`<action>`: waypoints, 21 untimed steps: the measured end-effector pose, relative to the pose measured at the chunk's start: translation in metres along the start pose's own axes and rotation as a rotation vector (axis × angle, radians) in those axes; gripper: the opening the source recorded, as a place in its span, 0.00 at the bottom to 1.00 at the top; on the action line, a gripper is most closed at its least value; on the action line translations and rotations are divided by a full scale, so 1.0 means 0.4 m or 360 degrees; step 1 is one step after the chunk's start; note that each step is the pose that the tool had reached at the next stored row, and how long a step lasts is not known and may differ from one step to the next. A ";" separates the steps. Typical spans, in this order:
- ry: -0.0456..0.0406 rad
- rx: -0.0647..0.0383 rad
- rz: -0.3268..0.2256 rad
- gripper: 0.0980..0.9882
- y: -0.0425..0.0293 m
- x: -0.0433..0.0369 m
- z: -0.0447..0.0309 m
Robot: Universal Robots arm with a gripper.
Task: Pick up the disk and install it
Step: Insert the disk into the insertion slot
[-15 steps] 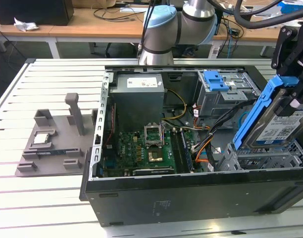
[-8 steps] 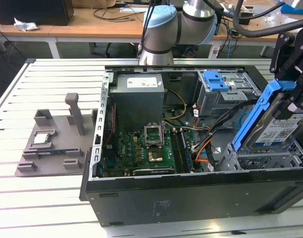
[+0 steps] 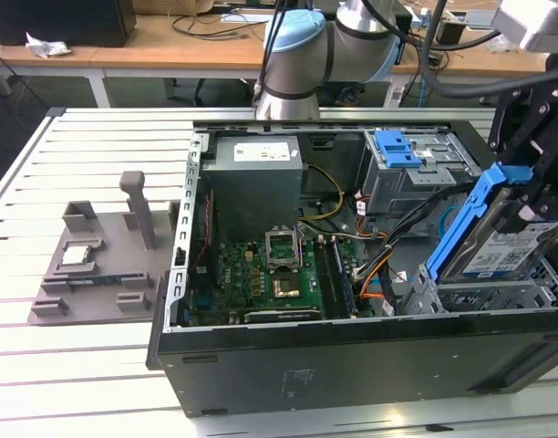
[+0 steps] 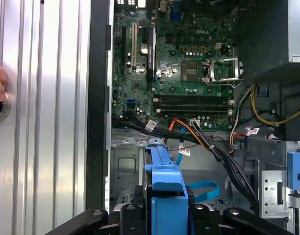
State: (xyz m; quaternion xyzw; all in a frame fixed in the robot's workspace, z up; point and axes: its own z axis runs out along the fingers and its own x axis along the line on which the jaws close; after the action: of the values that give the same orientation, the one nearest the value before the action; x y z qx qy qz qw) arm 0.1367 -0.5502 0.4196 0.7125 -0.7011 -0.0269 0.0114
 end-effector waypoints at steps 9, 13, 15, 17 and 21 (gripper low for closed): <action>0.0000 0.0000 0.0000 0.30 -0.003 0.001 0.051; 0.0000 0.0000 0.0000 0.30 -0.004 0.002 0.077; 0.0001 0.0000 0.0000 0.30 -0.005 0.002 0.084; 0.0000 0.0000 0.0000 0.30 -0.005 0.002 0.086; 0.0000 0.0000 0.0000 0.30 -0.005 0.002 0.086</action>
State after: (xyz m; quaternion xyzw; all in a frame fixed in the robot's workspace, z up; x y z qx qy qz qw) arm 0.1367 -0.5502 0.3851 0.7125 -0.7011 -0.0269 0.0114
